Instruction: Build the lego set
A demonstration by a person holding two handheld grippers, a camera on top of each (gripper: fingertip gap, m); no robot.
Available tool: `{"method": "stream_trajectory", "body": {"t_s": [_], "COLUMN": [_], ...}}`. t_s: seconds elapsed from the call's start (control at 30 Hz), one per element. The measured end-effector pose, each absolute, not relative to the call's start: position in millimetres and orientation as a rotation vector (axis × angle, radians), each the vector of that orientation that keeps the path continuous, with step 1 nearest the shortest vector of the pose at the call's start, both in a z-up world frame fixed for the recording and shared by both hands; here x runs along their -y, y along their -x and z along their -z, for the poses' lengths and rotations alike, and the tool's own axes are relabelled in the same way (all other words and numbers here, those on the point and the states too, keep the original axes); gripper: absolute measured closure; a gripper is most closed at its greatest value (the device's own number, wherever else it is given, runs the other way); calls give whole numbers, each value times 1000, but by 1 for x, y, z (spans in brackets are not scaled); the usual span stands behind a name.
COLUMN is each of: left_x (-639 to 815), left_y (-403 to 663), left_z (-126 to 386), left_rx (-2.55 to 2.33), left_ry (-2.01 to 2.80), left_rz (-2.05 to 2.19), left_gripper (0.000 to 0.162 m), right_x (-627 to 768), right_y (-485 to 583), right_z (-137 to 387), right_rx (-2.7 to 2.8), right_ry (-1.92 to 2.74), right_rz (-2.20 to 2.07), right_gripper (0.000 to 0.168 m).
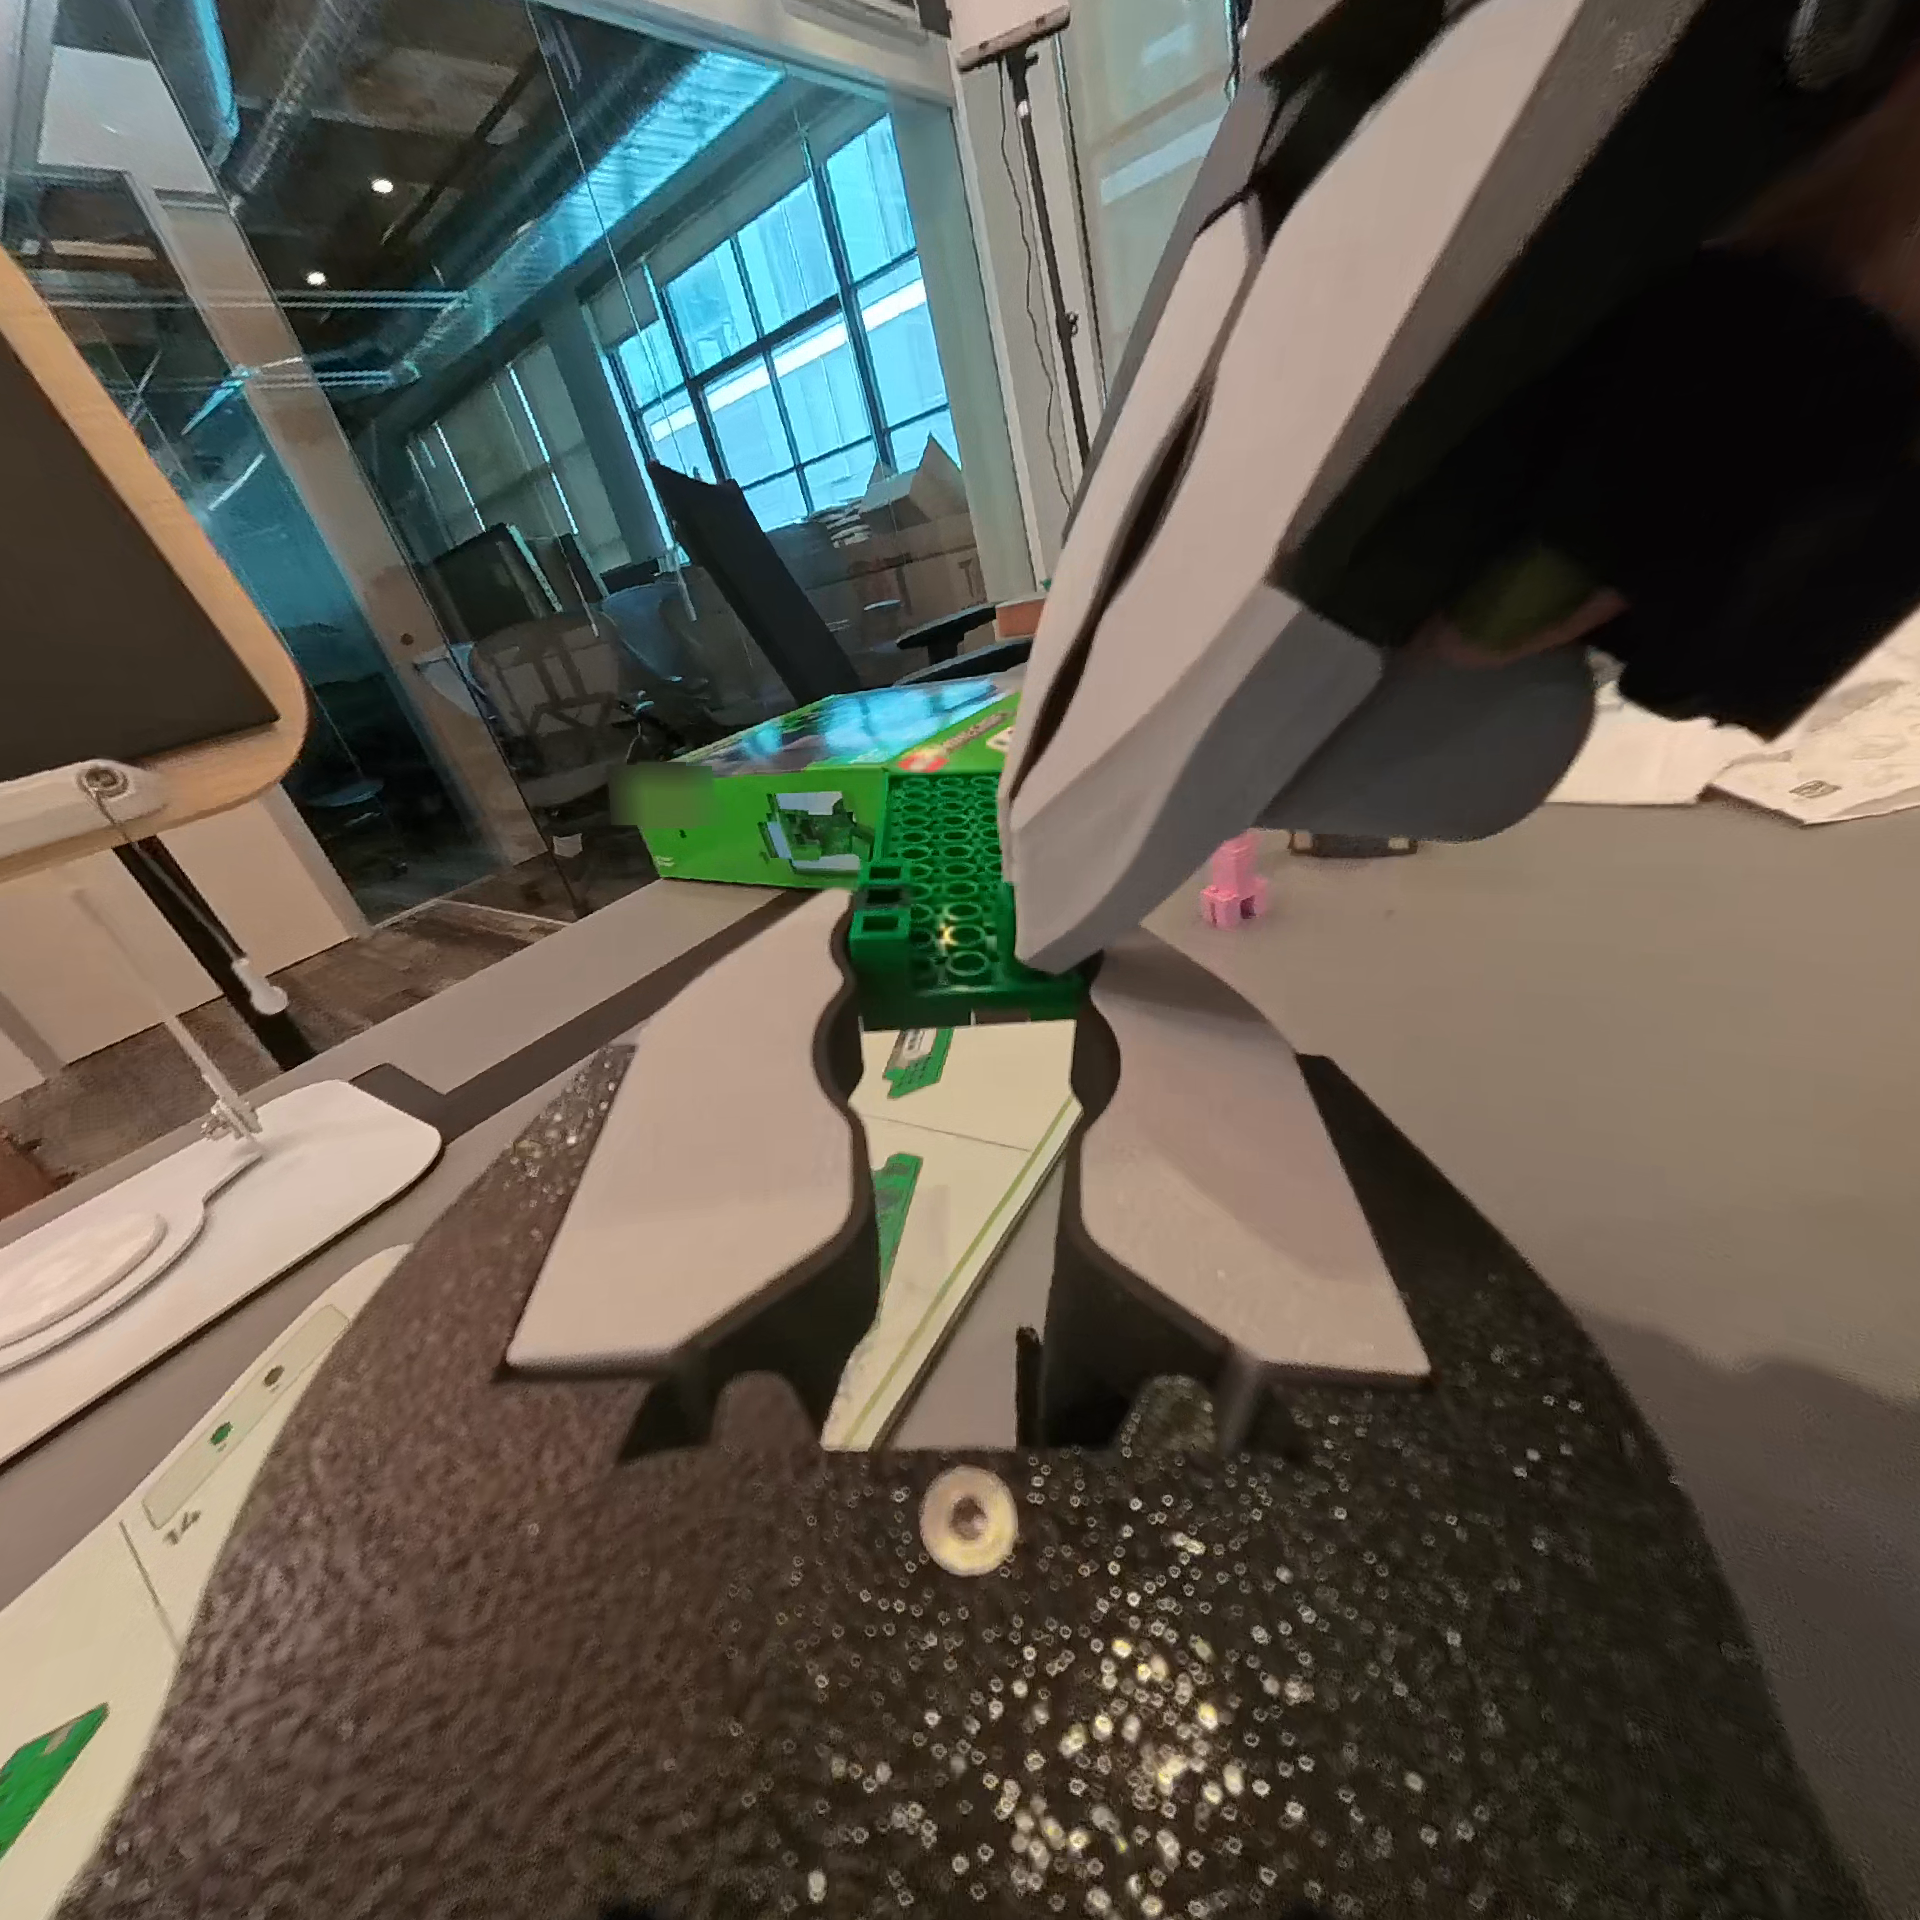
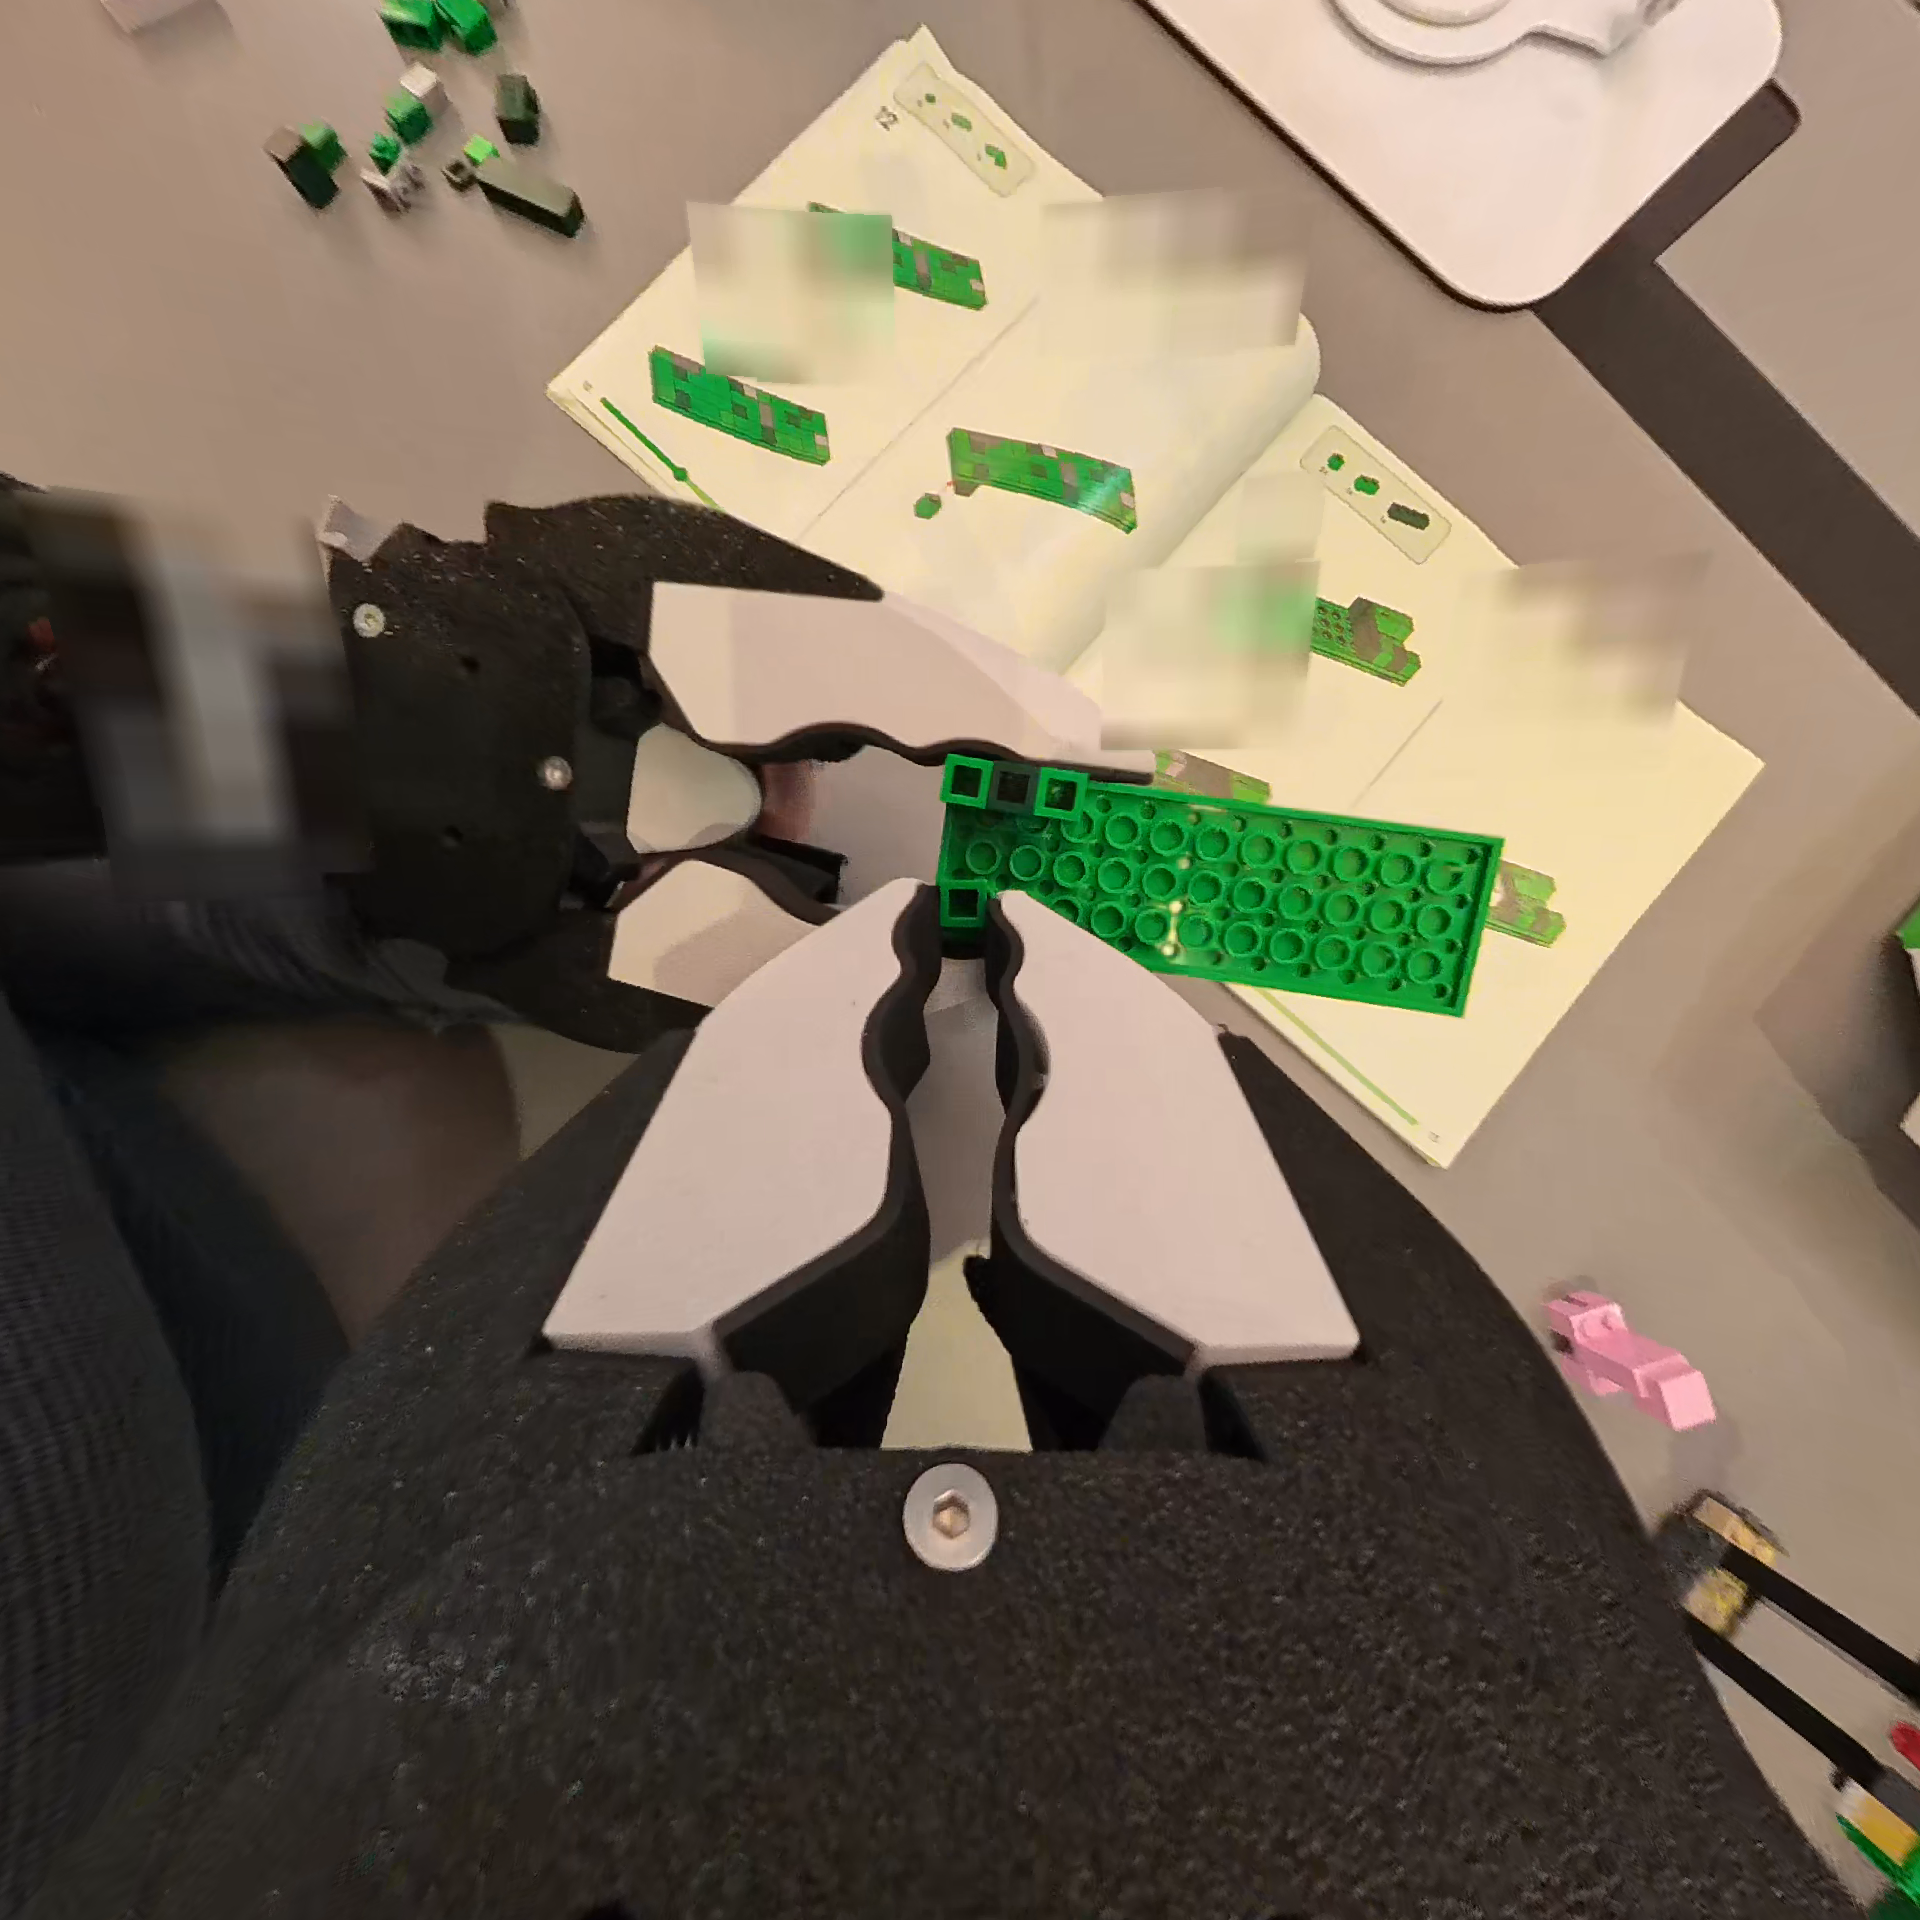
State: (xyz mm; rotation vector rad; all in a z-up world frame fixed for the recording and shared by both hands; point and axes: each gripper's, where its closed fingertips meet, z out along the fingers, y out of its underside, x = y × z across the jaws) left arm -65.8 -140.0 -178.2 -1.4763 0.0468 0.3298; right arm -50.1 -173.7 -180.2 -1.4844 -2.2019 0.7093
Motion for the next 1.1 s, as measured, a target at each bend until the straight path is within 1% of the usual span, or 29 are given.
{"method": "stream_trajectory", "body": {"t_s": [0.1, 0.57, 0.83, 1.1], "left_x": [138, 134, 130, 130], "left_y": [66, 65, 62, 60], "left_z": [181, 190, 197, 197], "left_rx": [-43, -81, -96, -101], "left_ry": [1504, 1576, 1616, 1611], "left_rz": [-325, -379, -354, -339], "left_gripper": [126, 126, 126, 126], "right_x": [169, 166, 162, 161], "right_y": [49, 47, 45, 44], "right_z": [182, 191, 196, 196], "right_rx": [2182, 2146, 2163, 2151], "right_ry": [1500, 1564, 1577, 1614], "right_rz": [-647, -757, -673, -684], "right_gripper": [160, 160, 160, 160]}}
